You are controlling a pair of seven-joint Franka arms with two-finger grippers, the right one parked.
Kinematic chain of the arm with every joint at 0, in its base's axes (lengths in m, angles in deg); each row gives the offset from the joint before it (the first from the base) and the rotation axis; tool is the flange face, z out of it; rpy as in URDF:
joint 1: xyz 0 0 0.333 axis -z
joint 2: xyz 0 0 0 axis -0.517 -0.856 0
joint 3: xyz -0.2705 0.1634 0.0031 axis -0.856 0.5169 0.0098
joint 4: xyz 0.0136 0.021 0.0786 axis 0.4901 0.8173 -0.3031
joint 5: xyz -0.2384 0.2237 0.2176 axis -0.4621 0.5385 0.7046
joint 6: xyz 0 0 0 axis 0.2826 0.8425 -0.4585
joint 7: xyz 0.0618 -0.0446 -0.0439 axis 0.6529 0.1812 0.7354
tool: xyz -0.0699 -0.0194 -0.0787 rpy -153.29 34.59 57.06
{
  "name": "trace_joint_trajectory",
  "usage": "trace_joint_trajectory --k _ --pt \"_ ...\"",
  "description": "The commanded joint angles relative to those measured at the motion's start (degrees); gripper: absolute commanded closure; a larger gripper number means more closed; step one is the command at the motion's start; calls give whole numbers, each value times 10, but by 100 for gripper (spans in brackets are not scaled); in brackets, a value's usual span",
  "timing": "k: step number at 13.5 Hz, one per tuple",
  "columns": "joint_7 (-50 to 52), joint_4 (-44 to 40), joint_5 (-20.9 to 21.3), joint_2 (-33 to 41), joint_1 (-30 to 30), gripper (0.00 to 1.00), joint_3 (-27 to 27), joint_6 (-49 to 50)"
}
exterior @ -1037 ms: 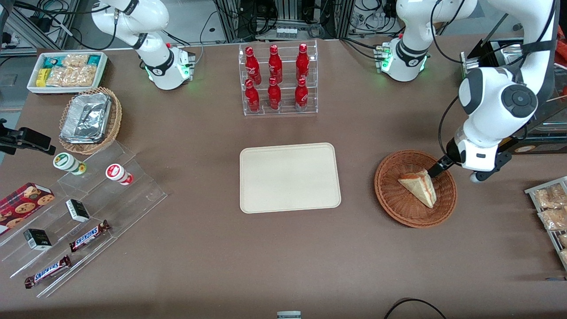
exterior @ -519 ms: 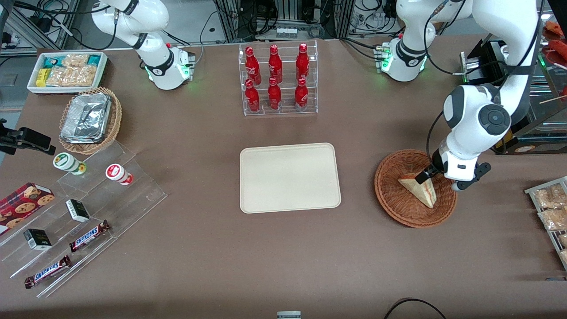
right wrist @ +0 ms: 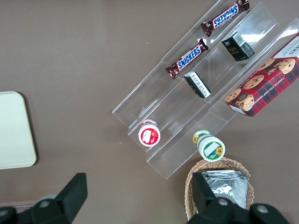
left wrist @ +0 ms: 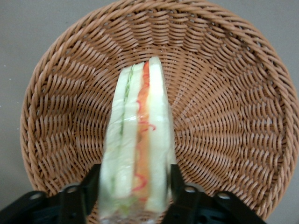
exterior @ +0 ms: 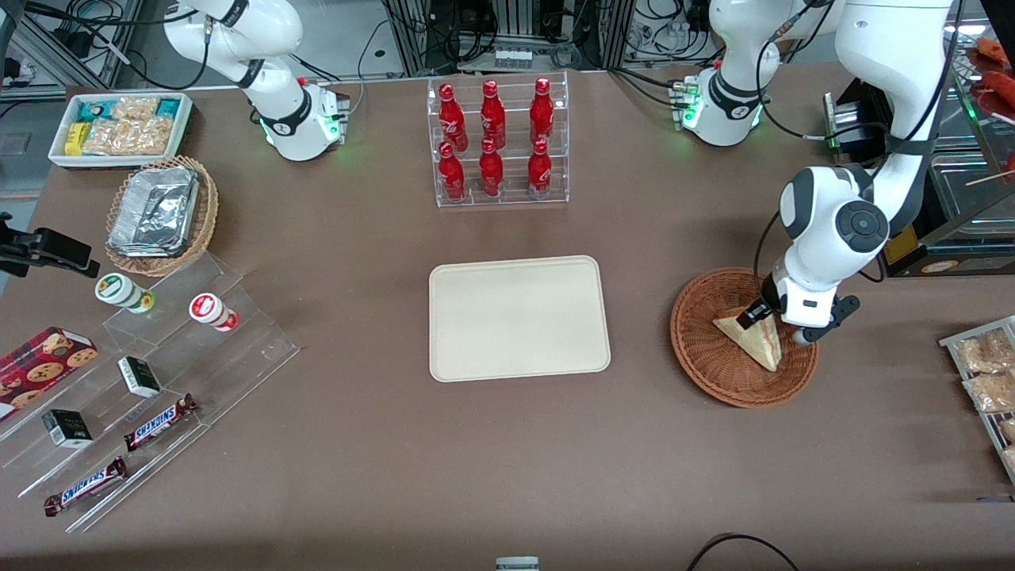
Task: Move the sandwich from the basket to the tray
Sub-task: 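Lower the open left gripper around the wrapped sandwich and close it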
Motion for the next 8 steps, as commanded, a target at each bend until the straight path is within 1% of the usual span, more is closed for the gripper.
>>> trace_joint_trajectory --k 1,3,4,5,8 --pt "19 -17 -4 -3 -1 100 -2 0" --pt "22 -36 -4 -3 4 100 -2 10" --pt "20 -47 -4 0 4 100 -2 32" --pt "18 -65 -1 3 5 100 -2 67" --pt "9 -162 3 33 9 100 -4 230"
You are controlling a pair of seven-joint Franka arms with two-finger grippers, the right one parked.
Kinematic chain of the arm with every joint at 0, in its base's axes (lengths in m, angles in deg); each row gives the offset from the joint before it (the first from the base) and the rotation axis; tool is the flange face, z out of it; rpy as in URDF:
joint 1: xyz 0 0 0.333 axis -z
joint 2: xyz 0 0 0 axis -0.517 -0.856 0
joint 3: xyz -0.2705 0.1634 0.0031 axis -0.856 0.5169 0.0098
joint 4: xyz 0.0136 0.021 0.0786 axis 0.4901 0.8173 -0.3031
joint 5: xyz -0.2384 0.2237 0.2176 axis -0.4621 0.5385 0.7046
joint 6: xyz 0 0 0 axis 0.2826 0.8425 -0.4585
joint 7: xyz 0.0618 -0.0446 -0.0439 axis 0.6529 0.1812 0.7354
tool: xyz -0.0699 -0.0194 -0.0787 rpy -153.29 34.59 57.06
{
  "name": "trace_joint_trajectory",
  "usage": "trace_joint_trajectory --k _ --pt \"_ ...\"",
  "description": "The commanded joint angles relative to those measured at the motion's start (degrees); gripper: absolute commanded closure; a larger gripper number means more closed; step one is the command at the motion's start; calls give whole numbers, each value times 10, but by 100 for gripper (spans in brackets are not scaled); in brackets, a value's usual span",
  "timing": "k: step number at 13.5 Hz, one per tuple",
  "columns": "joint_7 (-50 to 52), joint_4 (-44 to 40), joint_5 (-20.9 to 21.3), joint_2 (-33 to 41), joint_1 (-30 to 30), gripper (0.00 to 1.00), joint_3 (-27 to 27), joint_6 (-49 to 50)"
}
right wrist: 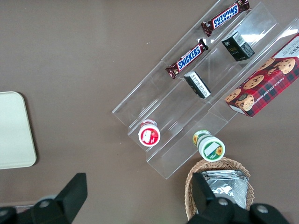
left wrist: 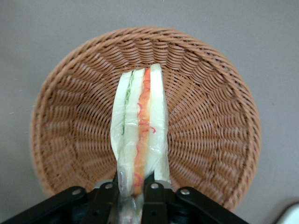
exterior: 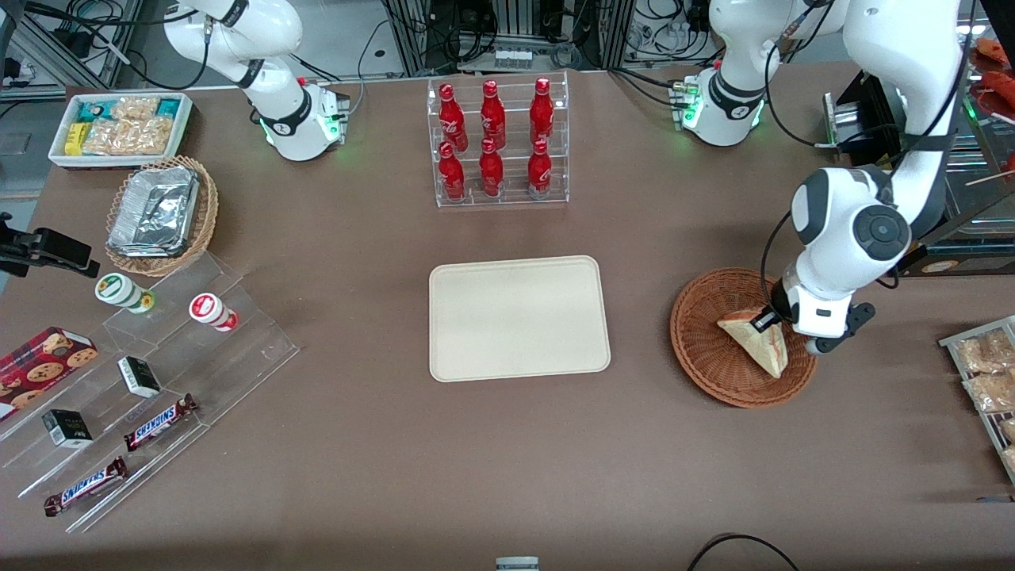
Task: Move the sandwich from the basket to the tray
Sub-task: 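Lower the open left gripper around the wrapped sandwich and close it, then lift the sandwich out of the basket with the left gripper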
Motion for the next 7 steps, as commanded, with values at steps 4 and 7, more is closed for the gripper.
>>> trace_joint_trajectory --k 4,7 --pt "11 -233 2 2 83 100 -1 243" --pt "14 -280 -4 -7 152 100 -1 255"
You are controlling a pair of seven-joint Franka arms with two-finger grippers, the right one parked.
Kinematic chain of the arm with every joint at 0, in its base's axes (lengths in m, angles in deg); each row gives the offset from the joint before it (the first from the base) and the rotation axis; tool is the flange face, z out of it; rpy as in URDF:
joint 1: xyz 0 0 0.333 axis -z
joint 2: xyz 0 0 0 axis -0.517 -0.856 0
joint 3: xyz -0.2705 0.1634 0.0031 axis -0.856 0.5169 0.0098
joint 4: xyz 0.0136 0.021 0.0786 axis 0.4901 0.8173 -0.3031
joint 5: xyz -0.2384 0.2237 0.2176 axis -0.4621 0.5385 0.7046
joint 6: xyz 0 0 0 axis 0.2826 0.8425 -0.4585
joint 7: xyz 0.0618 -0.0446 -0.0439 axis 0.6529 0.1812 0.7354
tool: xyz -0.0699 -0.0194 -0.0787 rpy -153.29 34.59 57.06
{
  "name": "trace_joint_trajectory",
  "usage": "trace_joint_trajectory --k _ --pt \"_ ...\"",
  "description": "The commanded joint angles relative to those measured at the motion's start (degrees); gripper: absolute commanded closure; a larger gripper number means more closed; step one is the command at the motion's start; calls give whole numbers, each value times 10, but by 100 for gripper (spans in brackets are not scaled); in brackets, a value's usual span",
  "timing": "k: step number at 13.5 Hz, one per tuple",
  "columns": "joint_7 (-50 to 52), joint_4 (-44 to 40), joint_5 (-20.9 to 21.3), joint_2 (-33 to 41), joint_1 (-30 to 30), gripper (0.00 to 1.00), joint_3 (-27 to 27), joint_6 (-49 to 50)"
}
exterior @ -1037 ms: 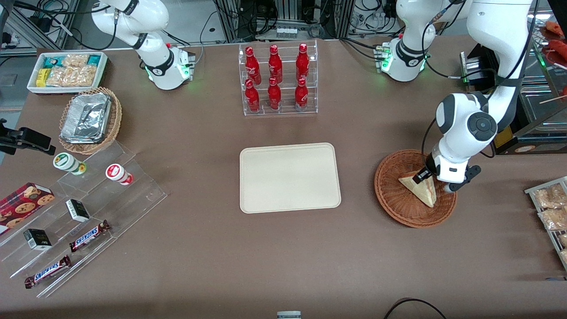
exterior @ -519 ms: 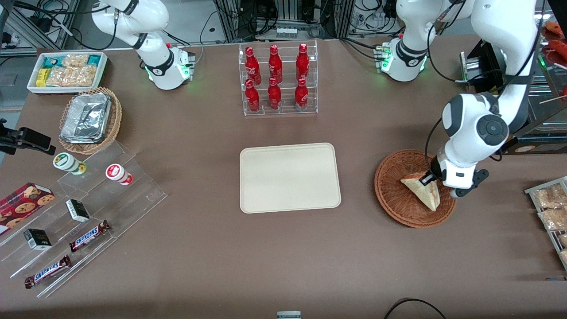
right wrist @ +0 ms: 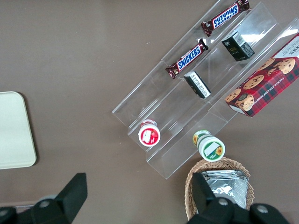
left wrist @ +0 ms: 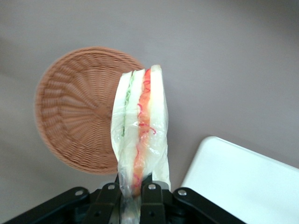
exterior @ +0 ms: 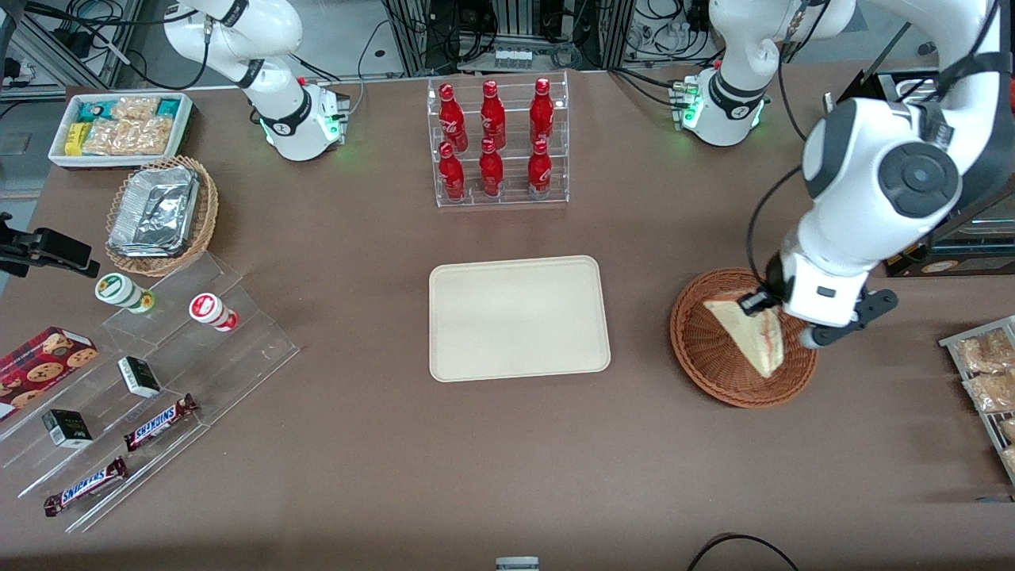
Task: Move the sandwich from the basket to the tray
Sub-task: 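Lift the sandwich out of the basket with the left gripper, then carry the sandwich over the cream tray with the left gripper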
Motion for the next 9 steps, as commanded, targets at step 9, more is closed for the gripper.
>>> trace_joint_trajectory --k 9 --pt "33 -120 1 -154 233 100 5 9"
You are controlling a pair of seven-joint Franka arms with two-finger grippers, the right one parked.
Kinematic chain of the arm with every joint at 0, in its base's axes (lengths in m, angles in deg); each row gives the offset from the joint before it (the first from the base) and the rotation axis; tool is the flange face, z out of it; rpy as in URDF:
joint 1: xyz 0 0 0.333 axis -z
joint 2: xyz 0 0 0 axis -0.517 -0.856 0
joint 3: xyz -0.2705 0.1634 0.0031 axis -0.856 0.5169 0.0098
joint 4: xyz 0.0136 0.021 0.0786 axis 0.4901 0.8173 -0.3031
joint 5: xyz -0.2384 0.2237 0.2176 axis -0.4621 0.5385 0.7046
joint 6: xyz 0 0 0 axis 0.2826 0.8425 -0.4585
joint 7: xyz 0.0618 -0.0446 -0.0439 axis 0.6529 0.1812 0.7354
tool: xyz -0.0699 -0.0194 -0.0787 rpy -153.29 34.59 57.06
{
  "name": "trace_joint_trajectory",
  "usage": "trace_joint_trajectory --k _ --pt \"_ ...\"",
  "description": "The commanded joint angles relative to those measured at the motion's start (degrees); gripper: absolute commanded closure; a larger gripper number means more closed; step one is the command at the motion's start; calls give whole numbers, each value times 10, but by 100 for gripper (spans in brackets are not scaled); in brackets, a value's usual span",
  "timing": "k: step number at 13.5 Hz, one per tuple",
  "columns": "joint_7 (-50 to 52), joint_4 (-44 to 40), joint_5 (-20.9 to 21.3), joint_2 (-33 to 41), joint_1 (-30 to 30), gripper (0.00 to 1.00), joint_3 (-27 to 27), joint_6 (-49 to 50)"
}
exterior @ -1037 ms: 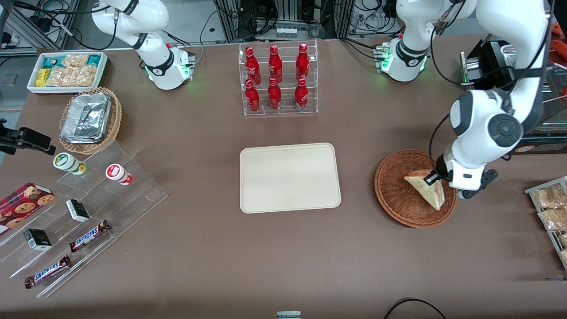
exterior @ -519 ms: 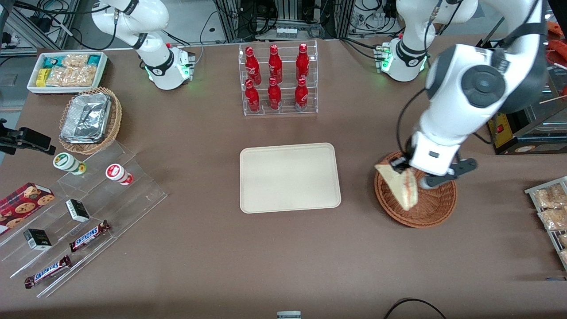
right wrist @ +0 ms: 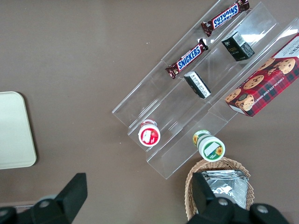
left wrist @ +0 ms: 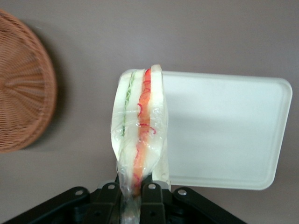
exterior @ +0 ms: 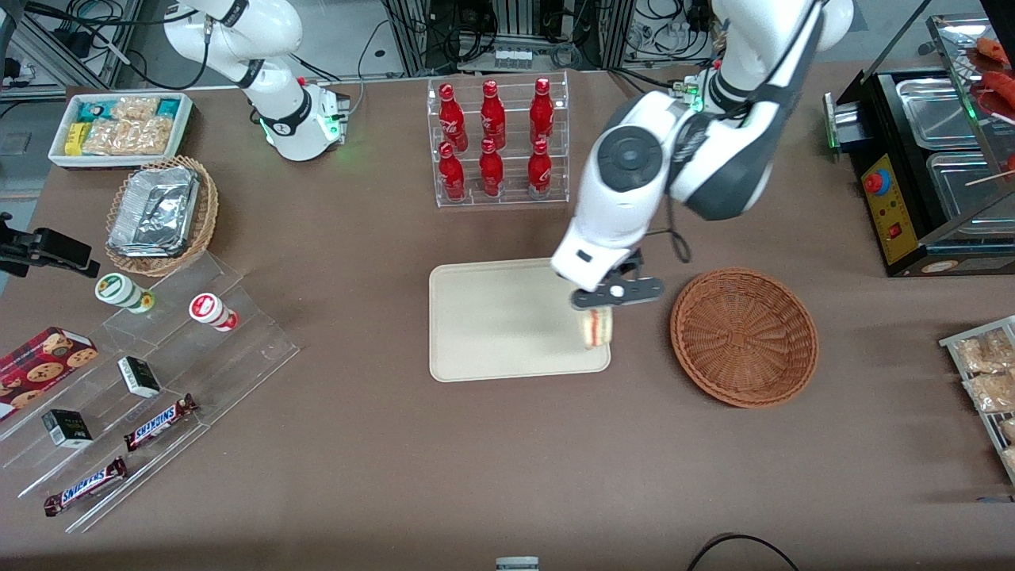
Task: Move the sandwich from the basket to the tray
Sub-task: 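Carry the sandwich over the cream tray with the left gripper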
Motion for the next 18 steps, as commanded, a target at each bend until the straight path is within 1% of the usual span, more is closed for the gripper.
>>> trace_joint_trajectory --k 1,5,9,10,11,12,18 --pt "5 -38 2 -45 38 100 10 1" --pt "19 -38 10 -96 75 100 11 -66" --pt "31 -39 12 -129 107 100 11 -99" --pt "40 -41 19 -140 114 100 12 -110" --pt "55 -41 36 -149 117 100 12 -121" --pt "70 -41 50 -159 118 100 12 -125" --pt "81 -66 53 -198 130 100 12 -126"
